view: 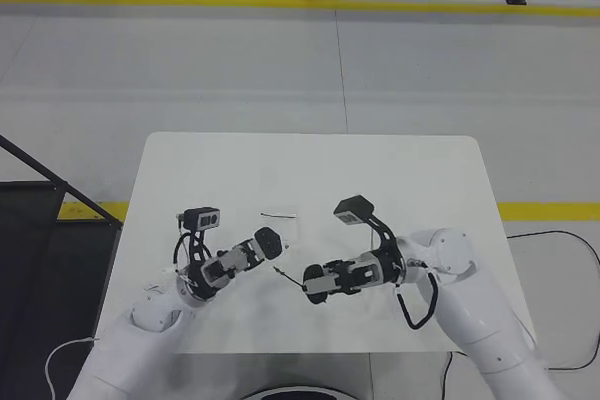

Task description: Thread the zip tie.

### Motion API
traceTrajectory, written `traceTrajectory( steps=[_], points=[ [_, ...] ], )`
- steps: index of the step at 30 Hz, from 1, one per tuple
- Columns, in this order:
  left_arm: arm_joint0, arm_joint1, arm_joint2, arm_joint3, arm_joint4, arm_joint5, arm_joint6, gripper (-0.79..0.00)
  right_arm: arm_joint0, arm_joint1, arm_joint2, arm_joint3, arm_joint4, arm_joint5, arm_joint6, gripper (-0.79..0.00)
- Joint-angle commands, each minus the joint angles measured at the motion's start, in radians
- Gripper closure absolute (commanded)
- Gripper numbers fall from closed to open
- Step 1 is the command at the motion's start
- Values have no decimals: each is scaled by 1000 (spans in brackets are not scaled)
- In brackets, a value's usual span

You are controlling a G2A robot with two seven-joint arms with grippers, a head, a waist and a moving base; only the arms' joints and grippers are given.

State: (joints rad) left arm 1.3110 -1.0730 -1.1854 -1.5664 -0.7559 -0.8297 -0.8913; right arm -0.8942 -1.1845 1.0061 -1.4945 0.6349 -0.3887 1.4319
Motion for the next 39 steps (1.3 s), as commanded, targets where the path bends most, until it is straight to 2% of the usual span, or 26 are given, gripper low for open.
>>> traceTrajectory(
  steps=[1, 5, 13, 19, 20, 25, 39],
  points=[
    [-13, 3, 1, 11, -120, 51, -124, -785, 9, 0, -16, -3, -4, -11, -11, 0],
    [-42, 6, -4, 38, -236, 167, -266, -785, 36, 0, -51, 17, -8, -41, -41, 0],
    [-71, -4, -18, 76, -341, 308, -407, -680, 70, 11, -92, 45, 9, -94, -94, 0],
    [-88, -20, -10, 94, -353, 343, -442, -563, 81, 25, -115, 43, 9, -116, -116, 0],
    [-90, -23, -9, 96, -359, 352, -451, -514, 82, 28, -119, 43, 10, -119, -119, 0],
    [-98, -36, -13, 106, -366, 376, -476, -385, 90, 39, -137, 45, 18, -133, -133, 0],
    [-97, -67, -36, 112, -344, 403, -502, -311, 124, 63, -194, 62, 31, -165, -165, 0]
  ],
)
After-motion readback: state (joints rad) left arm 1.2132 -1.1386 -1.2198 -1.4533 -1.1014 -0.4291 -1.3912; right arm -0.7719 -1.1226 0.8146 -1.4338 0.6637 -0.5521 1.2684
